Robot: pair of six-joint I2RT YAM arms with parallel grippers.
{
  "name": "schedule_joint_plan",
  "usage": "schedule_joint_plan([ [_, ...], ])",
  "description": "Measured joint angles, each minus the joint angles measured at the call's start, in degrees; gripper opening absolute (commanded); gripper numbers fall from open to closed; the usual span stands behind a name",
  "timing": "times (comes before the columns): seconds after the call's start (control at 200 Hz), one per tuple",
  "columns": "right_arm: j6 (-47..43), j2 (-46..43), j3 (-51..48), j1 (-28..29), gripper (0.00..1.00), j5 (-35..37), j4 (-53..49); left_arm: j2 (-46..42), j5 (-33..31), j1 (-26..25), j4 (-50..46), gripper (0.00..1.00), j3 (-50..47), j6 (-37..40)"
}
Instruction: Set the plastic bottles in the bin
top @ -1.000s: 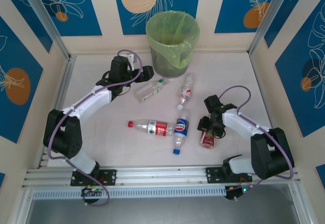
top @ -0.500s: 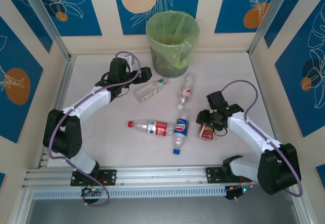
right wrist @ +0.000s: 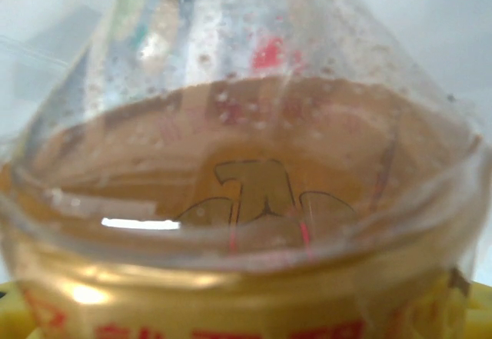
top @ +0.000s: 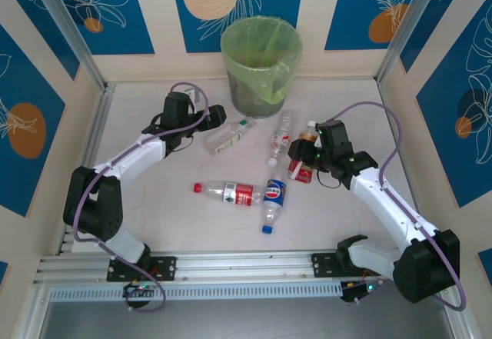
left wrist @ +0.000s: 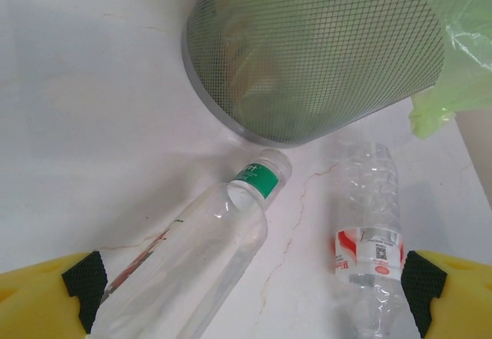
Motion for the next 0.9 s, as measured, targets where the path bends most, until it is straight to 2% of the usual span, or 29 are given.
schedule_joint_plan([
  [0.245,1.8,6.0,8.0,0.0,0.52,-4.6,11.4,-2.4,-0.4,1.0,1.0,1.00,-4.1,-2.4],
  [0.52,1.3,13.7,20.5,0.0,0.52,-8.5,17.9,-5.7,-0.7,1.4,-0.6,1.00,-5.2,-1.7],
  [0.9,-2.8,29.5,42.6,-1.9,0.52,-13.3,17.6,-9.5,-1.6,2.0,-2.7,1.00,-8.3,-1.7],
])
